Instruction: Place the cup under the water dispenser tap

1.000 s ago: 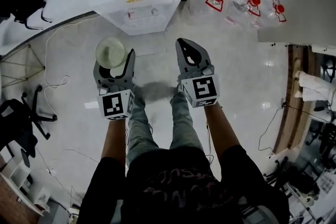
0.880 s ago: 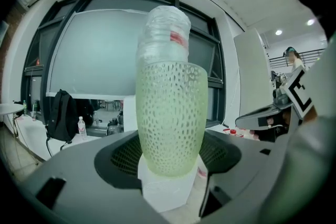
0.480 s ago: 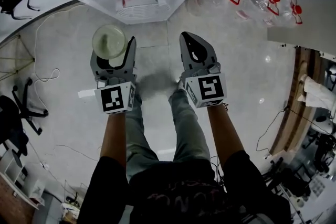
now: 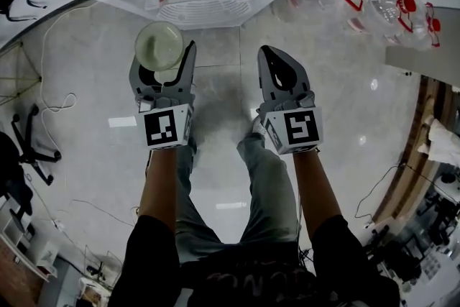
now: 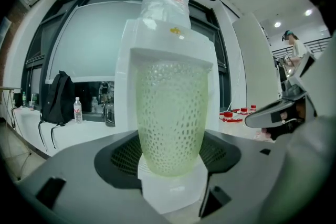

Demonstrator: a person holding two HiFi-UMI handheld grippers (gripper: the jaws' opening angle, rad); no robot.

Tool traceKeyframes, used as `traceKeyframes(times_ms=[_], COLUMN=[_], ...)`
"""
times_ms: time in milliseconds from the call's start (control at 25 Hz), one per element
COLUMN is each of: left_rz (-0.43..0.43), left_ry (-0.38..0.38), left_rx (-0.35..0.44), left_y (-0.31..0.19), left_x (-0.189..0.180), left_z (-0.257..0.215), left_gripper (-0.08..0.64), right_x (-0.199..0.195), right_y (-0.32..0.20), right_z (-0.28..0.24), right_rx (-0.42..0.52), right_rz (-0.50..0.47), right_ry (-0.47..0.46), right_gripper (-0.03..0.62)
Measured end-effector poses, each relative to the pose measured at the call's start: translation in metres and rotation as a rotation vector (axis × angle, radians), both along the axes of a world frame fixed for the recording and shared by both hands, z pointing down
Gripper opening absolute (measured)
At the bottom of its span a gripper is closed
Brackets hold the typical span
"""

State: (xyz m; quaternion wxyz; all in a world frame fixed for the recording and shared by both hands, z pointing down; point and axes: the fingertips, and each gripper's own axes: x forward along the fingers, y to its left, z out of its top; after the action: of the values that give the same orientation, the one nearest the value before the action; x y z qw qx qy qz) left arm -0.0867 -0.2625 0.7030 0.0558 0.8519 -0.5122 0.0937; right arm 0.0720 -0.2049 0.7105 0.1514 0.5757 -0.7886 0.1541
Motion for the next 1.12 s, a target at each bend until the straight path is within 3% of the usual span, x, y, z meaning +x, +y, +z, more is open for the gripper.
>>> traceKeyframes(times_ms=[160,560,840,1120], left_rz=[-0.004,-0.029,-0.036,-0.031], left_ry=[-0.005,-0.035,-0.045,-0.042], left_rx=[0.015,0.013,-0.009,-0.011], left_y=[-0.021,-0.060,-0.072,-0.082], left_x=[0.003,0.008,0.013,0.013], left_z=[0.031,0.082,0.100,0.107], left_gripper=[0.336,0.336,0.336,0.337], right_x=[0.003,0.002,0.008,0.019], right_y=[-0.013,-0.020,-0.014,-0.020], right_z=[0.025,0.089,0.114,0.116], right_rx=[0.044,0.012,-0.050,-0.028], right_rz=[0.007,-0.026,-0.041,-0.021], right_ry=[-0.008,-0.007,0.003,0.012], right_gripper=[0.015,0.015,0.015,0.015])
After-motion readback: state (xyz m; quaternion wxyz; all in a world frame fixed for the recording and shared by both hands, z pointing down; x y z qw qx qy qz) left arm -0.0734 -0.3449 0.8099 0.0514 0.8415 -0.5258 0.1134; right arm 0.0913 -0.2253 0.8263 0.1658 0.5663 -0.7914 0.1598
